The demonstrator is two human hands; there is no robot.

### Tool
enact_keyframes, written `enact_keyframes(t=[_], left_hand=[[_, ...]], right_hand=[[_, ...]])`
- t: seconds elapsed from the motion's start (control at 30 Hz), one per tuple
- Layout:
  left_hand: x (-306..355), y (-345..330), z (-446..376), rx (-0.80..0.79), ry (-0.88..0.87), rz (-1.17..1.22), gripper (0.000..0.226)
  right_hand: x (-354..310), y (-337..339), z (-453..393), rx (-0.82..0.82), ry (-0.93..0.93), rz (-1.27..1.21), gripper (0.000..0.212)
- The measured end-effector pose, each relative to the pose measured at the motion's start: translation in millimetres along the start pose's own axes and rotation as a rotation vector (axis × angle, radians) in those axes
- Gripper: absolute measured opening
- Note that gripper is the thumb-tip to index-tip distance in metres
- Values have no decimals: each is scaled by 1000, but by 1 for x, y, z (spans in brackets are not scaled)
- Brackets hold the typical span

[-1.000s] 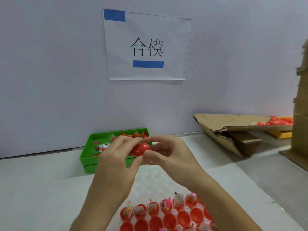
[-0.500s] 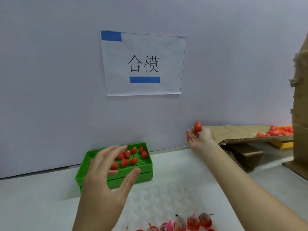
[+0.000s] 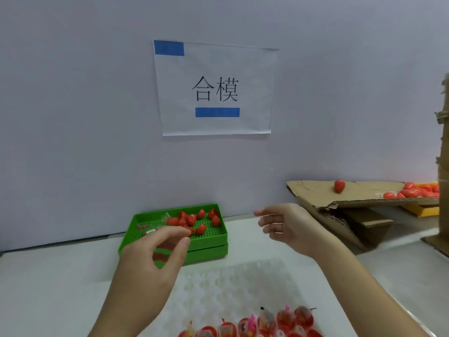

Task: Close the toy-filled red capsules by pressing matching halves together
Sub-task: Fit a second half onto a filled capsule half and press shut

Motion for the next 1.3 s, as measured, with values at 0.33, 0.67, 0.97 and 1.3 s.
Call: enact_keyframes(t=[0.33,0.67,0.97,1.3], left_hand=[[-26,-39,25,-523,161,-121,14],[-65,-54,64,-899,360,-263,8],[-73,-46,59,-846,364,-293,8],[-67,-46,54,-805,343,-251,9]], right_hand=[[12,-75,75,-180,256,928,21],[17,-91,74,-183,320,1023,19],[51,-147,89,-273,395,1195,11],[82,-168,91,-373,351,1338,10]])
Point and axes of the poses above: each hand's wrist, its own z-axis away from the middle knuckle, its own y-axis out of the back of the hand, x = y × z, the point moved 10 cm from there along -z, towards the middle knuckle, and after that the axes turned 11 degrees about -y, right-handed, at the moved point
